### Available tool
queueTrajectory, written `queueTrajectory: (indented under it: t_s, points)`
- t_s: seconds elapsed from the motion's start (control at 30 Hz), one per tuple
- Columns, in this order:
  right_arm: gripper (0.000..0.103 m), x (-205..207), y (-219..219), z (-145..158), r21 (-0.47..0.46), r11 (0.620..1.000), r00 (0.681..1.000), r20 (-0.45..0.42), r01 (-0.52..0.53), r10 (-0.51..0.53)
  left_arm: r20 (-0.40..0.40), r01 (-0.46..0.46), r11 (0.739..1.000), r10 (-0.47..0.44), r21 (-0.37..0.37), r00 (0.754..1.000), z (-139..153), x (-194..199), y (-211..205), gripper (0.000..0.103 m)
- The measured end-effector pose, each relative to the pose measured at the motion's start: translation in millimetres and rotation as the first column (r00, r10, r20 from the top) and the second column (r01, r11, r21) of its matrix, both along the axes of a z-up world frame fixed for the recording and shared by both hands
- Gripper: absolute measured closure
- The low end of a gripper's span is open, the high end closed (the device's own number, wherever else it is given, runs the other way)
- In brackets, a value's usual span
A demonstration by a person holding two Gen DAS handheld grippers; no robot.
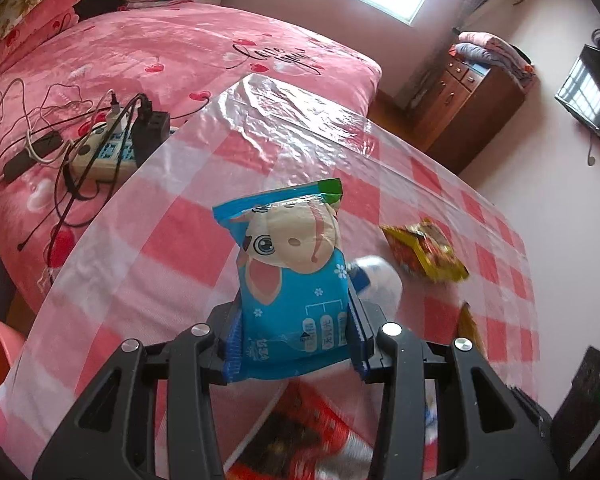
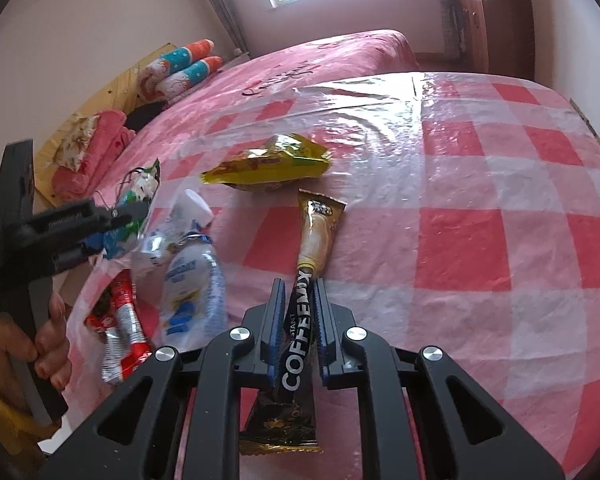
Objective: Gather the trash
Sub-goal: 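Lift the blue snack pack and COFFEE stick off the table with both tools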
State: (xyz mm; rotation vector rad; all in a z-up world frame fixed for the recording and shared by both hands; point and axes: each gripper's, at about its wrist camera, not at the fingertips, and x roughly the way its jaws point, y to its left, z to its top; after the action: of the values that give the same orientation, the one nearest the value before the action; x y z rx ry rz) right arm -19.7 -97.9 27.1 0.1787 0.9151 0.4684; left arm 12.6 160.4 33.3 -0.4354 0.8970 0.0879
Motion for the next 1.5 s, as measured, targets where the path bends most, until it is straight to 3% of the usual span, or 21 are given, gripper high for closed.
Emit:
queueTrajectory:
  t_s: [0.4, 0.9, 1.13, 1.5]
  points:
    - [0.088, -12.3, -6.1, 3.3, 0.128, 0.992, 1.0, -0.02, -0.018, 0.02, 0.018, 0.034, 0.998, -0.034, -0.043, 0.999, 1.5, -55.5, 10.5, 0.059]
    - [0.088, -28.5, -5.3, 4.7, 0.323, 0.946, 0.994, -0.085, -0.042, 0.073, 0.026, 0.045, 0.995, -0.043, -0.089, 0.999, -4.2, -110.6, 33.3, 0.059]
    - [0.088, -36.4, 9.5, 9.1, 0.426, 0.902, 0.984, -0.12, -0.067, 0.13, 0.016, 0.054, 0.991, -0.052, -0.123, 0.999, -12.5, -128.8, 44.5, 0.059]
    - [0.088, -50.1, 51.9, 18.9, 0.464, 0.877, 0.966, -0.143, -0.128, 0.216, 0.01, 0.04, 0.984, -0.039, -0.175, 0.999, -22.2, -155.7, 71.1, 0.059]
